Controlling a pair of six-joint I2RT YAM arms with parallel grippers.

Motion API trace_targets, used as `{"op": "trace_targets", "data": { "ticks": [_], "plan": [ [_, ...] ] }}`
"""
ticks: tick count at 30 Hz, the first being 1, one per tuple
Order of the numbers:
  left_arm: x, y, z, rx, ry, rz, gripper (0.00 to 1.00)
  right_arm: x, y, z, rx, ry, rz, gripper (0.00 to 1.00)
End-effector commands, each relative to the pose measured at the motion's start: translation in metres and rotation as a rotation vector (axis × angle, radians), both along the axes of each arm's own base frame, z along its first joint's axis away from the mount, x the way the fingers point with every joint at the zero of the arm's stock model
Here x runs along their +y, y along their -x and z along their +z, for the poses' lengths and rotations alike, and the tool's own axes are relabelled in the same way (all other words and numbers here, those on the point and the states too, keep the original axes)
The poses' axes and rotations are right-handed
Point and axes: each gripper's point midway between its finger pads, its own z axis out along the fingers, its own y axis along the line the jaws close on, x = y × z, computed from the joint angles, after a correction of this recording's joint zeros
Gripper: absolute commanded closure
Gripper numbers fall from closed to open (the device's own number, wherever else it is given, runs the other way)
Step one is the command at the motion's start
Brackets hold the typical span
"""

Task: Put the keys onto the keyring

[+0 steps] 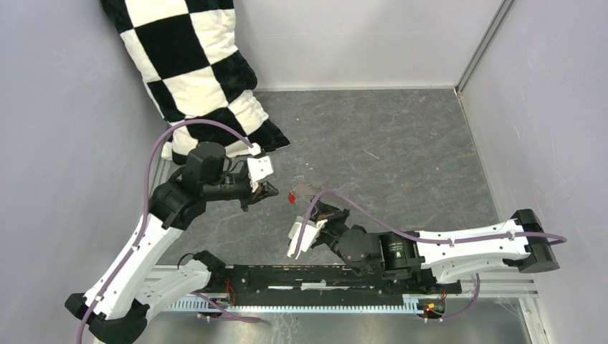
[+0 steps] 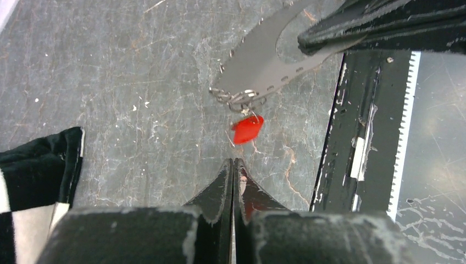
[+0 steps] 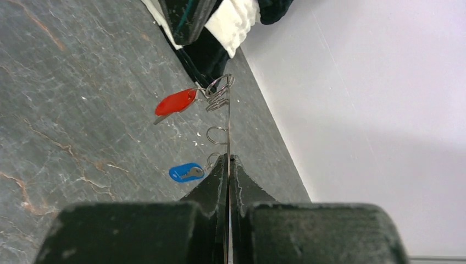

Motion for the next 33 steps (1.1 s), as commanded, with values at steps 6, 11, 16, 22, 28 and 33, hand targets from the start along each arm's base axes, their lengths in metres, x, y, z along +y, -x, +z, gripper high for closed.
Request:
{"op": "trace_targets", "data": {
  "ticks": [6, 11, 16, 22, 28, 33],
  "plan": [
    [-0.003, -0.006, 0.002, 0.000, 0.050, 0.047, 0.76, -0.006, -0.001, 0.033, -0.129, 0.112, -0.049, 0.99],
    [-0.011, 0.006, 0.000, 0.054, 0.100, -0.003, 0.57, 0.000, 0.001, 0.034, -0.177, 0.174, -0.044, 0.99],
    [-0.012, -0.001, 0.000, 0.085, 0.138, 0.064, 0.52, -0.005, -0.012, 0.015, -0.102, 0.123, -0.075, 1.00],
    [0.000, -0.046, -0.007, 0.121, 0.152, 0.348, 0.22, -0.017, -0.043, -0.031, 0.148, -0.152, -0.026, 1.00],
    [0.032, -0.108, -0.009, 0.159, 0.190, 0.584, 0.00, -0.001, -0.059, -0.069, 0.352, -0.283, 0.026, 1.00],
    [0.081, -0.155, -0.010, 0.187, 0.266, 0.771, 0.00, 0.026, -0.065, -0.083, 0.510, -0.355, 0.111, 1.00]
  ]
}}
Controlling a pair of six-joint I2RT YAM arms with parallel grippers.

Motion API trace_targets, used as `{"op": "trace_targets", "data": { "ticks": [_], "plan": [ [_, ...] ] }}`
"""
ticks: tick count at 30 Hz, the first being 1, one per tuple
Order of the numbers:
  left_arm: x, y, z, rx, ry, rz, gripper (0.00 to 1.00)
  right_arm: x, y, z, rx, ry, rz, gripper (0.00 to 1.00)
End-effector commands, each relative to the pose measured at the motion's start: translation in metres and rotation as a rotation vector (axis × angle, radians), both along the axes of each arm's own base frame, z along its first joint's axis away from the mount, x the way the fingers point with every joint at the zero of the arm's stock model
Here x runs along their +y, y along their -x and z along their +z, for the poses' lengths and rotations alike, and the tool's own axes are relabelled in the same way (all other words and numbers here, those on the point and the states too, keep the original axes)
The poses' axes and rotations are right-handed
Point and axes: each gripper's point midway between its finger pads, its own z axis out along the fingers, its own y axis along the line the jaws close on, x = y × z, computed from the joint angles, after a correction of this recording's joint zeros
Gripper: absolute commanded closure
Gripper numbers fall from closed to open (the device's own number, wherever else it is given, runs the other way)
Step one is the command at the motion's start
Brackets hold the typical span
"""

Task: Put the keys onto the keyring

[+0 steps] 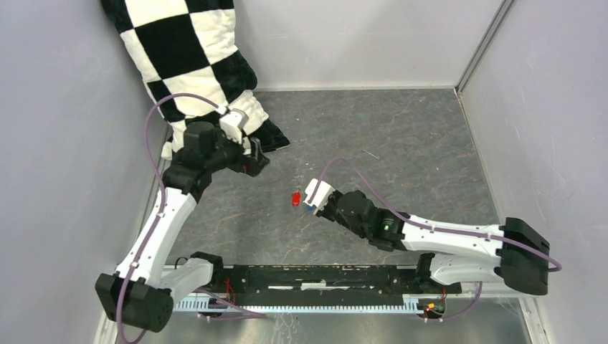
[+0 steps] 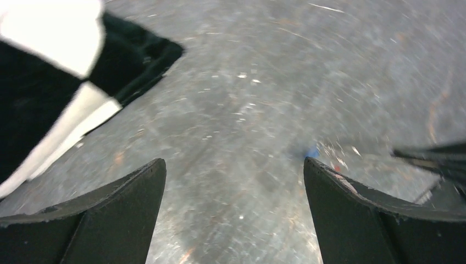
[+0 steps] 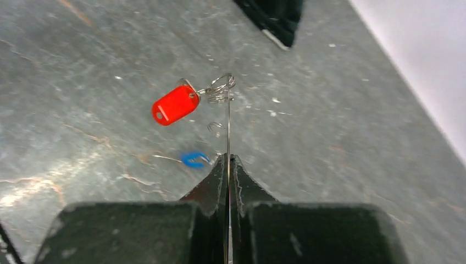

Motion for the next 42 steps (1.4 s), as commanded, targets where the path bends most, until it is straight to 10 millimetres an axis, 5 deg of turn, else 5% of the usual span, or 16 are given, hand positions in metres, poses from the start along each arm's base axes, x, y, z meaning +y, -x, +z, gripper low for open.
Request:
{"op": "trace_targets", "data": {
  "ticks": [1, 10, 16, 21, 22, 23, 25, 32, 38, 42],
  "plan": [
    [0.032, -0.039, 0.029, -0.072, 0.103, 0.163, 0.00, 0.042, 0.001, 0.020, 0.161, -0.259, 0.122, 1.00],
    [0.043, -0.041, -0.007, -0.074, 0.056, 0.184, 0.00, 0.009, -0.051, -0.039, 0.445, -0.412, 0.046, 0.93],
    [0.050, -0.041, -0.030, -0.096, -0.004, 0.181, 0.00, -0.023, -0.074, -0.075, 0.534, -0.447, -0.048, 0.72],
    [0.050, -0.038, -0.040, -0.099, -0.001, 0.178, 0.00, -0.051, -0.093, -0.090, 0.493, -0.381, -0.156, 0.47],
    [0.050, -0.038, -0.043, -0.103, -0.003, 0.176, 0.00, -0.057, -0.096, -0.090, 0.476, -0.373, -0.179, 0.36],
    [0.050, -0.038, -0.046, -0.106, -0.008, 0.174, 0.00, -0.064, -0.101, -0.088, 0.452, -0.357, -0.212, 0.04],
    [0.054, -0.040, -0.051, -0.126, -0.023, 0.178, 0.00, -0.078, -0.108, -0.084, 0.410, -0.328, -0.275, 0.02],
    [0.073, -0.057, -0.080, -0.141, -0.026, 0.227, 0.00, -0.184, -0.120, -0.053, 0.138, -0.268, -0.692, 0.02],
    [0.078, -0.068, -0.104, -0.194, 0.035, 0.260, 0.00, -0.295, -0.088, -0.038, -0.178, -0.184, -1.096, 0.02],
    [0.077, -0.068, -0.108, -0.275, 0.065, 0.259, 0.00, -0.336, -0.070, -0.050, -0.223, -0.265, -1.232, 0.02]
  ]
}}
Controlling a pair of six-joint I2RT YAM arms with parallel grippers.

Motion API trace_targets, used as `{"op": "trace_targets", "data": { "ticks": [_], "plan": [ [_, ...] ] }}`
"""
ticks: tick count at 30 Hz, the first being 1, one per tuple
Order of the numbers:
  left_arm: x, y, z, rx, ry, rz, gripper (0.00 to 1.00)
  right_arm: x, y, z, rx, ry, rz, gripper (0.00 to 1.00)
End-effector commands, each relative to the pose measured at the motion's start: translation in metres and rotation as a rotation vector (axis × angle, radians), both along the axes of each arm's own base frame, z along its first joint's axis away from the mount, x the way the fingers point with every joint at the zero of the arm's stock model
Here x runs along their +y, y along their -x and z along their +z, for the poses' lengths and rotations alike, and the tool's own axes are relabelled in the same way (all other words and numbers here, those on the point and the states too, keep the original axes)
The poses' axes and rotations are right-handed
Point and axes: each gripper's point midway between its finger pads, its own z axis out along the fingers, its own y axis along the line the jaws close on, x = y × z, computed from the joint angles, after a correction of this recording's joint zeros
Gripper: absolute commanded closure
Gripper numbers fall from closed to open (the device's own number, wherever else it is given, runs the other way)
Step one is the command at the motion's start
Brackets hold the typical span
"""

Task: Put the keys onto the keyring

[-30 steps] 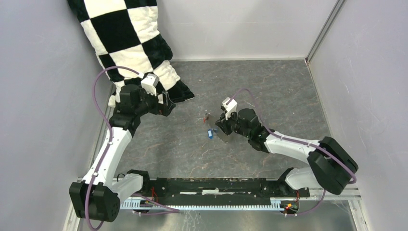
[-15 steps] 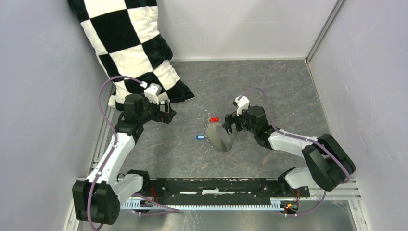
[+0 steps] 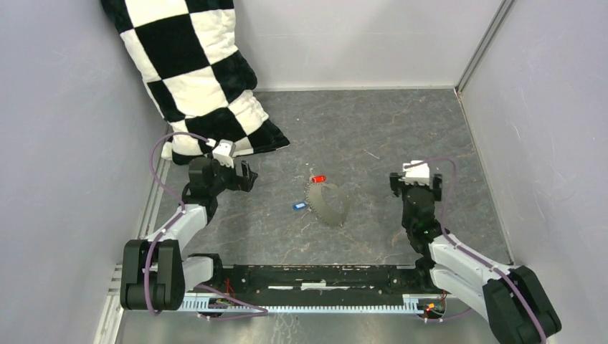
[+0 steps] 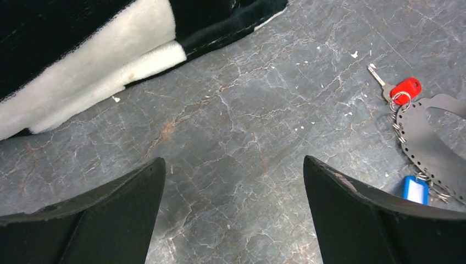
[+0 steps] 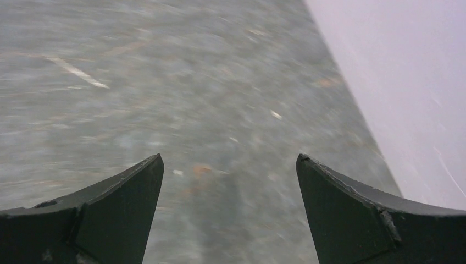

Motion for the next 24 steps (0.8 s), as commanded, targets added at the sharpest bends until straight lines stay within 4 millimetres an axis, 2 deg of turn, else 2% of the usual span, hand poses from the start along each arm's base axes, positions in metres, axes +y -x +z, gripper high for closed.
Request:
{"op": "trace_targets", "data": {
  "ticks": [1, 5, 7, 8, 10, 13, 16, 18, 21, 24],
  "plan": [
    [-0.003, -0.020, 0.035, -0.265, 0.026, -0.012, 0.00, -0.065, 0.022, 0.008, -0.152, -0.037, -0.284, 0.02],
    [0.002, -0.022, 0.034, -0.381, 0.007, 0.014, 0.00, -0.090, 0.039, -0.011, -0.187, -0.074, -0.363, 0.02],
    [0.007, -0.025, 0.015, -0.338, -0.027, 0.029, 0.00, -0.101, 0.043, -0.016, -0.178, -0.057, -0.393, 0.02],
    [0.013, -0.027, 0.014, -0.365, -0.051, 0.051, 0.00, -0.104, 0.044, -0.018, -0.175, -0.049, -0.399, 0.02],
    [0.036, -0.033, 0.014, -0.375, -0.076, 0.146, 0.00, -0.110, 0.045, -0.020, -0.185, -0.068, -0.413, 0.02],
    [0.045, -0.033, 0.016, -0.403, -0.030, 0.184, 0.00, -0.106, 0.039, -0.018, -0.200, -0.092, -0.384, 0.02],
    [0.048, -0.025, 0.014, -0.473, -0.016, 0.211, 0.00, -0.093, 0.026, -0.040, -0.059, -0.066, -0.309, 0.02],
    [0.051, -0.023, 0.011, -0.489, 0.001, 0.234, 0.00, -0.089, 0.027, -0.049, -0.032, -0.095, -0.298, 0.02],
    [0.053, -0.021, 0.010, -0.476, -0.007, 0.242, 0.00, -0.080, 0.029, -0.037, -0.131, -0.100, -0.212, 0.02],
    [0.060, -0.034, 0.003, -0.425, 0.005, 0.287, 0.00, -0.079, 0.016, -0.029, -0.131, -0.048, -0.198, 0.02]
  ]
}}
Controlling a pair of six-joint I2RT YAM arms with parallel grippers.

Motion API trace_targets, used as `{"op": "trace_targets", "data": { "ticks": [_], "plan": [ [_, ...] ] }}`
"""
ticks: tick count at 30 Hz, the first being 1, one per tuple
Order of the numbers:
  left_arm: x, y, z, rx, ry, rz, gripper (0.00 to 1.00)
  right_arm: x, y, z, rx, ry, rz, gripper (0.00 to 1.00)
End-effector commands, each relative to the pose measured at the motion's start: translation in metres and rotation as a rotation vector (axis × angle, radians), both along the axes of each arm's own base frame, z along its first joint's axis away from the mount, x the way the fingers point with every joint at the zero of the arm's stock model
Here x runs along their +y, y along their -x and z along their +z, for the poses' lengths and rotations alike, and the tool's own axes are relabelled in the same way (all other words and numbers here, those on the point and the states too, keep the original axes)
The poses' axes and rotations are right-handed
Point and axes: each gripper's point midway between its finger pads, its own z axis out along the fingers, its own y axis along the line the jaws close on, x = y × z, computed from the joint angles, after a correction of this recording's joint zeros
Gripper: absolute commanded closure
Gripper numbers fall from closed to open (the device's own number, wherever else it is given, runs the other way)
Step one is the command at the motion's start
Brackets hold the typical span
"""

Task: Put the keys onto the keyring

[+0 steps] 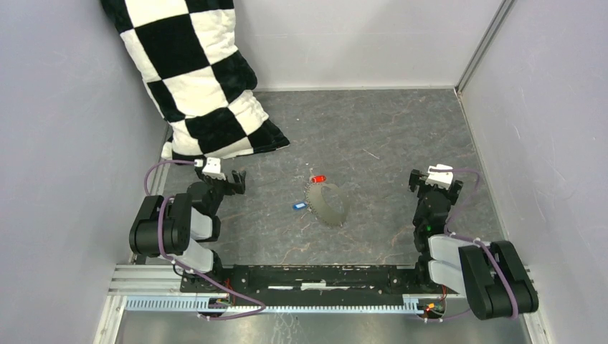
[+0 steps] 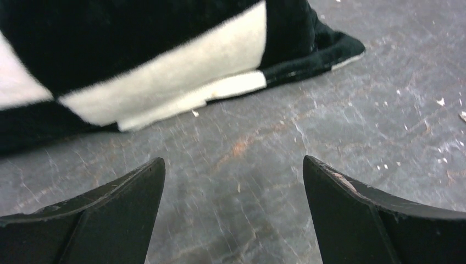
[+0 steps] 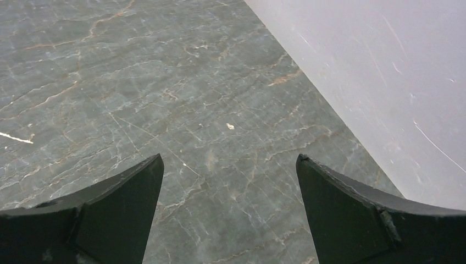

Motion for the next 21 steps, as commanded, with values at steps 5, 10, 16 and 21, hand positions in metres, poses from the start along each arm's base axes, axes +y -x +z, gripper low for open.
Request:
{"op": "trace_targets", "data": {
  "ticks": [5, 10, 16, 21],
  "plan": [
    [0.018, -0.032, 0.031, -0.073, 0.037, 0.102, 0.00, 0.016, 0.007, -0.006, -0.059, 0.078, 0.142, 0.02],
    [0.017, -0.032, 0.032, -0.078, 0.035, 0.099, 0.00, 0.017, 0.000, -0.019, 0.015, 0.068, 0.140, 0.02],
    [0.018, -0.032, 0.031, -0.077, 0.036, 0.101, 0.00, 0.017, 0.001, -0.018, 0.009, 0.072, 0.141, 0.02],
    [0.018, -0.033, 0.031, -0.073, 0.036, 0.101, 0.00, 0.017, 0.001, -0.018, 0.012, 0.071, 0.143, 0.02]
  ]
}}
